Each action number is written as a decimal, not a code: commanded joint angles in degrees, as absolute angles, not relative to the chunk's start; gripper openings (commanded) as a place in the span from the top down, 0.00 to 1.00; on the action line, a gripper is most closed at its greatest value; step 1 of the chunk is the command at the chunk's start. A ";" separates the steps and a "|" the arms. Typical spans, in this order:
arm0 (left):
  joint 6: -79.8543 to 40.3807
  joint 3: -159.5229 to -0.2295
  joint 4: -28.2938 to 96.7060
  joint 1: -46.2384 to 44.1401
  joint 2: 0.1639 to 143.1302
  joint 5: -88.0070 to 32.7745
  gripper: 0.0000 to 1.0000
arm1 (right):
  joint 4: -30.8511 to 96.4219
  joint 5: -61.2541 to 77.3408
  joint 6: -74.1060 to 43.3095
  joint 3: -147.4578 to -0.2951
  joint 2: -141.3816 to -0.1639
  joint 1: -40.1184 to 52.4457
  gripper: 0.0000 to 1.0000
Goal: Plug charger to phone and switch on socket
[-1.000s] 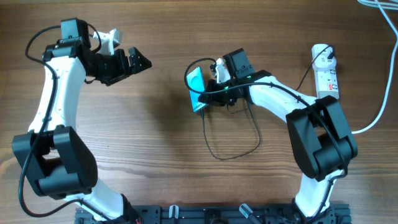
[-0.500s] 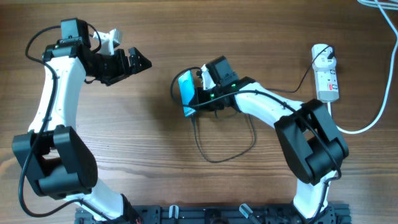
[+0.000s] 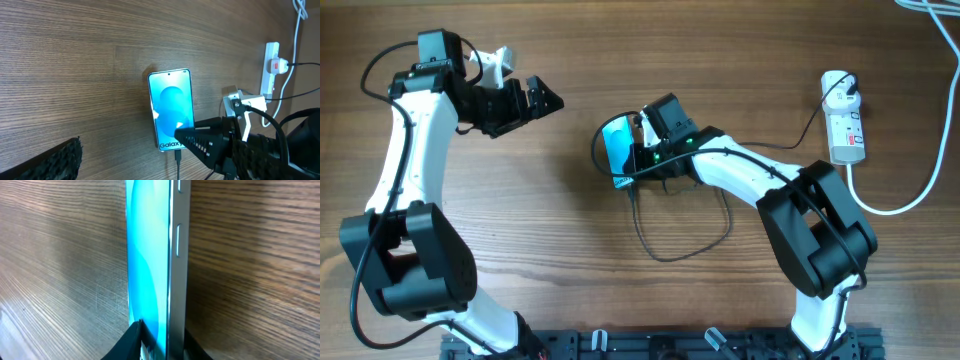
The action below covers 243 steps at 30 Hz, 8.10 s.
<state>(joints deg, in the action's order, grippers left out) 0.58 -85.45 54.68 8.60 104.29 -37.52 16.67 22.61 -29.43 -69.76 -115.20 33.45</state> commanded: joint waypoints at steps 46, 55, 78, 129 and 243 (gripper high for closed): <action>0.86 -85.41 54.70 8.80 103.79 -37.36 0.00 | 57.80 14.83 -24.12 -97.93 -114.39 28.38 0.00; 0.86 -85.41 54.70 8.80 103.79 -37.39 0.00 | 56.31 15.53 -27.14 -98.19 -114.10 27.79 0.00; 0.89 -85.41 54.70 8.80 103.79 -37.39 0.00 | 77.38 -15.14 -27.20 -113.97 -107.42 1.41 0.00; 0.86 -85.41 54.70 8.80 103.79 -37.36 0.00 | 66.85 0.08 -26.61 -113.89 -135.66 -24.23 0.00; 0.89 -85.41 54.70 8.80 103.79 -37.36 0.00 | 66.43 0.19 -25.10 -113.89 -133.29 -26.81 0.00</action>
<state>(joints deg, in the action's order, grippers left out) 0.58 -85.45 54.68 8.60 104.29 -37.50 67.85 -0.05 -24.38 -113.71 -134.80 -26.85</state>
